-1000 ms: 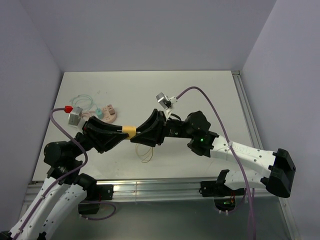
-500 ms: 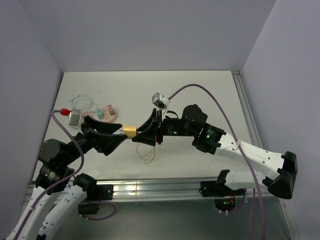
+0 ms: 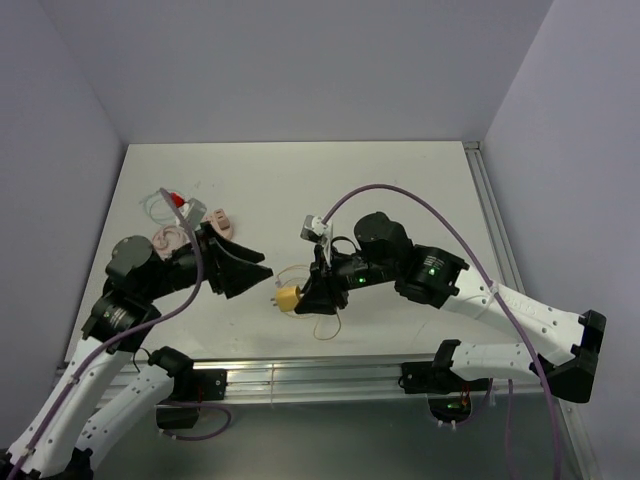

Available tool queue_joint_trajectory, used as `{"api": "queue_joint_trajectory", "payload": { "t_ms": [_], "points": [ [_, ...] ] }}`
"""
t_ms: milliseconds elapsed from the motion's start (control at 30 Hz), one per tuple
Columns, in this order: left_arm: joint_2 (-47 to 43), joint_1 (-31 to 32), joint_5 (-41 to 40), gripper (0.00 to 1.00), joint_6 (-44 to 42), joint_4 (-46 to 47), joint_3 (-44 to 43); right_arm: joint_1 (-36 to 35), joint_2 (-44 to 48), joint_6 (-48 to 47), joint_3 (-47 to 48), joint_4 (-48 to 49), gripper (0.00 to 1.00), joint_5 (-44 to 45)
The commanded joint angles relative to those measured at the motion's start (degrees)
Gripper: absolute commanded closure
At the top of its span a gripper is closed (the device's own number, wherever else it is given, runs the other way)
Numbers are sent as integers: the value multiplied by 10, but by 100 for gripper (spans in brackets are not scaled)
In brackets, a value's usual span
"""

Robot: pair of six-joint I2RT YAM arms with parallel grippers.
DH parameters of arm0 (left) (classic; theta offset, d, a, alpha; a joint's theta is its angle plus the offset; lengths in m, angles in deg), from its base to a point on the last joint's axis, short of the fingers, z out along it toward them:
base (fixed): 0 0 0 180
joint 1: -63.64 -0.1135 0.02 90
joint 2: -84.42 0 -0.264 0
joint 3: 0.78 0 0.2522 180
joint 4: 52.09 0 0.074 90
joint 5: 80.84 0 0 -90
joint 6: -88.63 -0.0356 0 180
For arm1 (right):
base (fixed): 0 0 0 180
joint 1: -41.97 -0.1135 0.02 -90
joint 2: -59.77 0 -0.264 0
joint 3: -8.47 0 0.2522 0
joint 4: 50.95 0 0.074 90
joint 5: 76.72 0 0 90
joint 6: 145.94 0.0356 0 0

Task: Insert the plug

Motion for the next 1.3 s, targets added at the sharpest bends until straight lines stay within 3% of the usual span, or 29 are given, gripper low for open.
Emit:
{"api": "queue_joint_trajectory", "payload": {
  "t_ms": [0, 100, 200, 533, 867, 967, 1067, 1100, 1167, 1200, 1267],
  "points": [
    [0, 1, 99, 29, 11, 43, 13, 1, 3, -16, 19, -61, 100, -24],
    [12, 1, 163, 24, 16, 52, 19, 1, 18, -8, -1, -45, 100, -58],
    [22, 7, 177, 23, 11, 40, 25, 1, 29, -4, -1, -40, 100, -93],
    [50, 137, 110, 23, -15, 11, 23, 1, -2, -4, 45, -67, 100, -138],
    [68, 155, 91, 26, -62, -58, -10, 1, -41, -17, 94, -88, 100, -180],
    [70, 154, 99, 33, -59, -55, -9, 1, -52, -20, 107, -93, 100, -186],
    [68, 155, 112, 54, -47, -32, -1, 1, -59, -22, 118, -91, 100, -167],
    [68, 156, 113, 69, -47, -31, 0, 1, -56, -21, 117, -85, 100, -160],
    [66, 157, 114, 86, -43, -23, 5, 1, -49, -8, 117, -68, 100, -131],
    [64, 158, 115, 100, -41, -18, 7, 4, -46, 5, 117, -61, 97, -119],
    [56, 158, 102, 100, -38, -10, 12, 12, -38, 14, 110, -45, 84, -90]
  ]
}}
